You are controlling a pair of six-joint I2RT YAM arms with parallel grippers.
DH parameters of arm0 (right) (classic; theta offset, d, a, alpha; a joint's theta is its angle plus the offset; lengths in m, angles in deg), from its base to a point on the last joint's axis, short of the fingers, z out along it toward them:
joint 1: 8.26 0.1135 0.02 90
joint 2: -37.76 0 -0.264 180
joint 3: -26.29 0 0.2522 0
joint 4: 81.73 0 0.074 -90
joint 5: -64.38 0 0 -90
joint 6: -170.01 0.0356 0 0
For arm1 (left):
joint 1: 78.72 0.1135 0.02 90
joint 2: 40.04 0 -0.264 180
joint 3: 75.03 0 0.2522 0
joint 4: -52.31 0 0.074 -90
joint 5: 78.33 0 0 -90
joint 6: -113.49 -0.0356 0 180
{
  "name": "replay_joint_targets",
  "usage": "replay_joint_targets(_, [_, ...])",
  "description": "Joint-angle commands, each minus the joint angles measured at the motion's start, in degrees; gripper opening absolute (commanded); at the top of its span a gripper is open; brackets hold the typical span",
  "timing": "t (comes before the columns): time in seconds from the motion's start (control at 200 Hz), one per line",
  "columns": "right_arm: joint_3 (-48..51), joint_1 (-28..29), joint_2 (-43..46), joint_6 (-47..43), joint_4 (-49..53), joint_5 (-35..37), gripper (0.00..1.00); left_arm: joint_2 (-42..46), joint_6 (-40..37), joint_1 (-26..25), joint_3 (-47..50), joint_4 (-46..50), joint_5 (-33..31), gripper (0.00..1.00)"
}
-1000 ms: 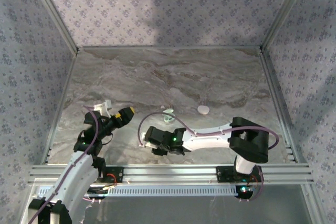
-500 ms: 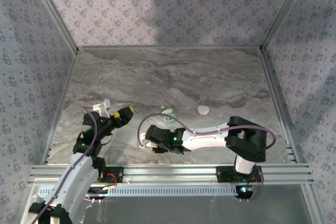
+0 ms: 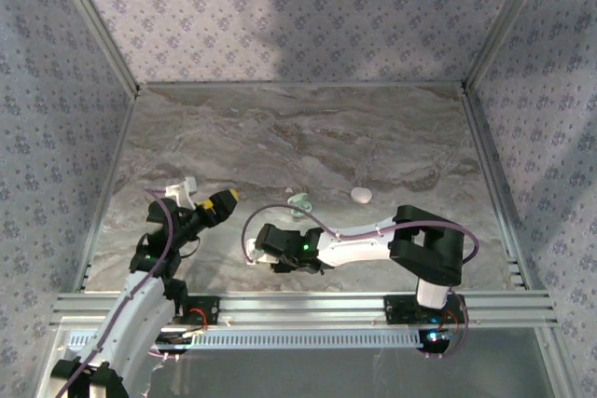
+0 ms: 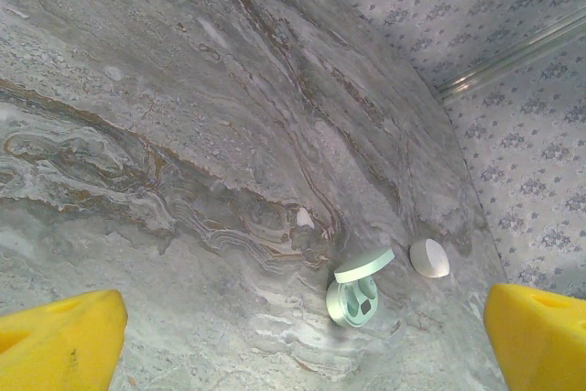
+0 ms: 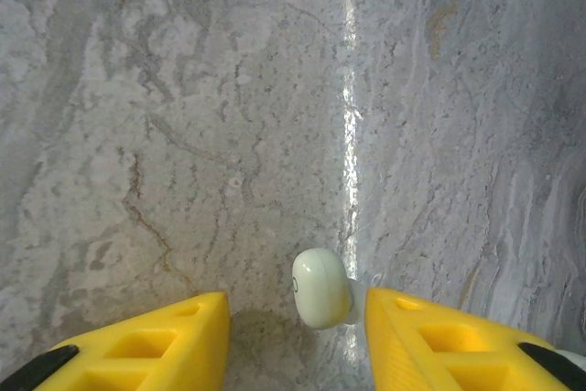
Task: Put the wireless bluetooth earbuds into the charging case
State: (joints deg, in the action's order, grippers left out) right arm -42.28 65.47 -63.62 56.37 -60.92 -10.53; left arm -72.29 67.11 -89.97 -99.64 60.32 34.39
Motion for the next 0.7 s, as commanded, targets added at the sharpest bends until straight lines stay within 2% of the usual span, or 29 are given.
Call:
replay_joint_targets(0.0, [-2.0, -0.3, -1.3, -0.9, 0.4, 1.3, 0.43, 0.6, -0.2, 0.4, -1.0, 0.0, 0.0, 1.0])
replay_joint_targets(0.08, [-2.7, -0.4, -1.9, -0.8, 1.1, 1.0, 0.39, 0.7, -0.3, 0.4, -1.0, 0.0, 0.0, 1.0])
replay_joint_targets(0.3, [-3.7, -0.9, -3.1, -0.5, 2.1, 0.9, 0.38, 0.7, -0.3, 0.4, -1.0, 0.1, 0.0, 1.0])
replay_joint_targets(0.695, [-6.9, -2.2, -5.1, 1.8, 7.2, -1.1, 0.16, 1.0, -0.2, 0.4, -0.9, 0.1, 0.0, 1.0])
